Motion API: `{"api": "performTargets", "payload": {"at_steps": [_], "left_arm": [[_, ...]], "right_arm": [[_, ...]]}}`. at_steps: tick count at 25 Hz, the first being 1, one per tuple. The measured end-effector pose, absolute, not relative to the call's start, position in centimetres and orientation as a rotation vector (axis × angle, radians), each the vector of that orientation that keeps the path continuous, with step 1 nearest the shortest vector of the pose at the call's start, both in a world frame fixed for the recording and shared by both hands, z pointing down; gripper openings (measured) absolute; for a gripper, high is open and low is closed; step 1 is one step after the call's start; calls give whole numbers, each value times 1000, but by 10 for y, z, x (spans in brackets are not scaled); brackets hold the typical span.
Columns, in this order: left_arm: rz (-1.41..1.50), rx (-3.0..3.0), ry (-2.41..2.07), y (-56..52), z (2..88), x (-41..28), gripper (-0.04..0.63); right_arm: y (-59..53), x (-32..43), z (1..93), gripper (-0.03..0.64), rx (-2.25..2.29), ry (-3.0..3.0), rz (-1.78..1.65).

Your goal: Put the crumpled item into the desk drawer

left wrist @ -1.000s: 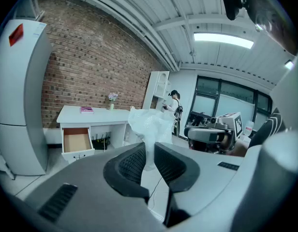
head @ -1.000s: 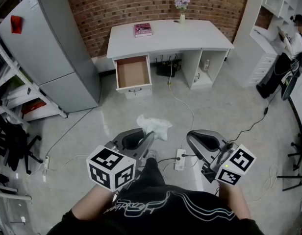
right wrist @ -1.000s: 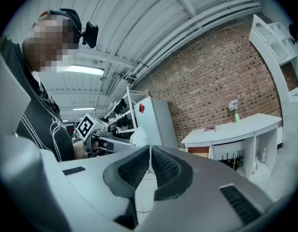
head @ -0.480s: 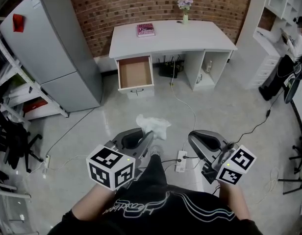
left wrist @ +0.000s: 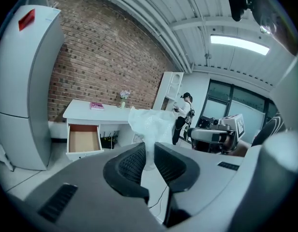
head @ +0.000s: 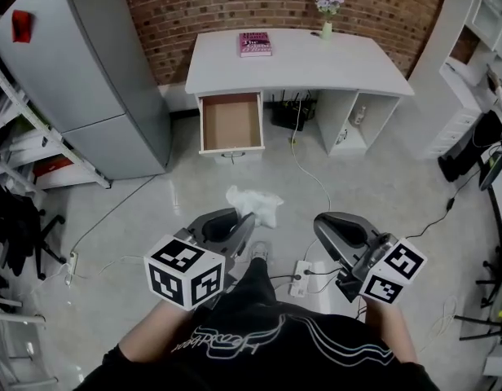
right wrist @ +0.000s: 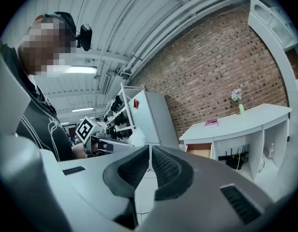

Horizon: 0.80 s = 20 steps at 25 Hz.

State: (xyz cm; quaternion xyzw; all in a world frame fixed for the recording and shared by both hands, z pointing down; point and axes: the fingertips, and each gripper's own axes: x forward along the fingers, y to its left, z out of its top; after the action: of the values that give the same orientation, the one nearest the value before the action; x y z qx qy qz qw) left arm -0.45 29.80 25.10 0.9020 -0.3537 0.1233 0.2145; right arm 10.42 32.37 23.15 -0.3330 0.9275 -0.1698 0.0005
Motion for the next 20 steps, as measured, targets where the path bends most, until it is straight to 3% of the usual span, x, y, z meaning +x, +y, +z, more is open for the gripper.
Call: {"api": "performTargets", "payload": {"at_steps": [20], "left_arm": [[457, 2336, -1011, -41, 302, -57, 67]], "right_arm": [[-13, 80, 273, 48, -1117, 2945, -767]]}}
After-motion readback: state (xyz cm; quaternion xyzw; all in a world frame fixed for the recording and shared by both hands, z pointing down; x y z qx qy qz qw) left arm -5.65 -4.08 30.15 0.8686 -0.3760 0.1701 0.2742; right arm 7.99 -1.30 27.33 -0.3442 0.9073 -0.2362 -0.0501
